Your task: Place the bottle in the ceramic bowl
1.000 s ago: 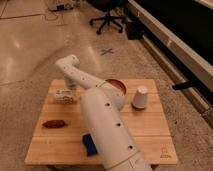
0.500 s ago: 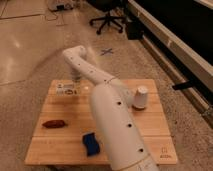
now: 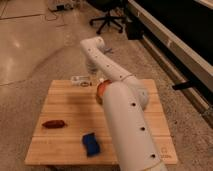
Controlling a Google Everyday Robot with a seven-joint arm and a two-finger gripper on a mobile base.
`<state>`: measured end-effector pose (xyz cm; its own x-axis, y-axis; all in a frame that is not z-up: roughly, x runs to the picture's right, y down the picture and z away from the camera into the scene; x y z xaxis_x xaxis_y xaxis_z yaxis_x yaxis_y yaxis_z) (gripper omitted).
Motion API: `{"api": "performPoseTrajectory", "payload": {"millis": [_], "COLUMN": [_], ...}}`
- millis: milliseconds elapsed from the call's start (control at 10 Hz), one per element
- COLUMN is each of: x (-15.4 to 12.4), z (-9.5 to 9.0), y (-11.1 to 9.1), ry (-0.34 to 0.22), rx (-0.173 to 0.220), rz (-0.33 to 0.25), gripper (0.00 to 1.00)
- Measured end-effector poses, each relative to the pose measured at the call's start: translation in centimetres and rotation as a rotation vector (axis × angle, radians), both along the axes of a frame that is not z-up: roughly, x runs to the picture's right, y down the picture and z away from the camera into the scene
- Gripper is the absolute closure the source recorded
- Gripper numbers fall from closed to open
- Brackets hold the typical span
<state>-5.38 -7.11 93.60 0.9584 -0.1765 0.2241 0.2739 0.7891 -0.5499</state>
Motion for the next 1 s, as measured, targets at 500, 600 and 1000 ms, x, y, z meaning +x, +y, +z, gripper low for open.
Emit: {"api": "performPoseTrajectory", "payload": {"millis": [500, 600, 1000], "x": [7.4, 8.8, 13.3], "z": [3.2, 3.5, 3.8], "y": [1.3, 1.4, 1.2], "ry": [0.052, 0.060, 0.086], "rx": [-0.036, -0.040, -0.047], "rz": [0.050, 0.060, 0.067], "gripper": [0.68, 0.57, 0.21]}}
